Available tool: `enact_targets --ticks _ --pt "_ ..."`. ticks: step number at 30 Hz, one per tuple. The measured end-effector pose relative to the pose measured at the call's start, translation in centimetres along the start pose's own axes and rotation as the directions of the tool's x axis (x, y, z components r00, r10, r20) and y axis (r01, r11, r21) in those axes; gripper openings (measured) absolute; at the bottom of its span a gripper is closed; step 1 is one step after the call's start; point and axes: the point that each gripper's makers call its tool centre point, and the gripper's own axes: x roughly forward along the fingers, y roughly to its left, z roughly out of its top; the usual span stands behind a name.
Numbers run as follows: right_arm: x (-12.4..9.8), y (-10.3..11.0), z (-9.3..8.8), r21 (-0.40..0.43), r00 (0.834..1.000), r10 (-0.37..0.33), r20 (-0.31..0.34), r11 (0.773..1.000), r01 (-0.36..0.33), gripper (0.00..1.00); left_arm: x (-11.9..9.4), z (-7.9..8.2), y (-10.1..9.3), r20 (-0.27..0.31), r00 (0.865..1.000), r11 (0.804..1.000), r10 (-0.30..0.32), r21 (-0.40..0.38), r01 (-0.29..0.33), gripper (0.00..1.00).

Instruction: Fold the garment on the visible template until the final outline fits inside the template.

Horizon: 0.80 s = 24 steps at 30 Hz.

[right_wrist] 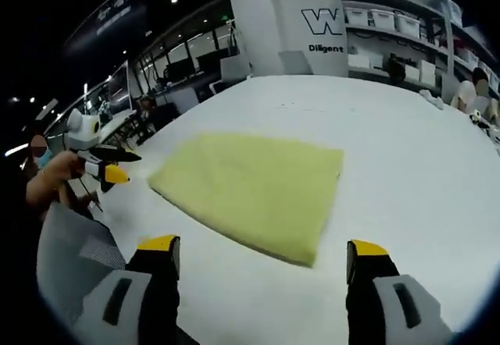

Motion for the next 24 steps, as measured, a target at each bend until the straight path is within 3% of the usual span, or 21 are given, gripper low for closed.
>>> enact_targets --ticks 5,11,16,20,24 --pt "-0.8 1.4 -0.5 0.010 1.000 0.021 -0.007 1.000 -0.021 0.99 -1.0 -0.9 -1.0 -0.036 0.999 1.000 0.014 0.003 -0.014 0.92" --pt "-1.8 1.7 -0.9 0.003 1.000 0.012 -0.010 1.000 -0.012 0.99 -2.3 -1.1 -2.0 -0.008 1.000 1.000 0.023 0.002 -0.023 0.99" --pt "-2.6 2.3 -0.9 -0.008 1.000 0.013 -0.005 1.000 -0.013 0.99 -2.8 -1.3 -2.3 -0.010 0.999 0.998 0.046 0.033 -0.046 0.99" --pt "-3.2 2.9 -0.5 -0.002 1.000 0.020 0.022 1.000 -0.020 0.99 -3.3 -0.7 -3.0 0.030 0.999 0.998 0.034 0.045 -0.035 0.99" --pt "-3.4 3.2 -0.6 -0.012 1.000 0.019 0.025 1.000 -0.019 0.99 -3.8 -1.0 -3.0 0.018 0.998 0.996 0.053 0.069 -0.054 0.99"
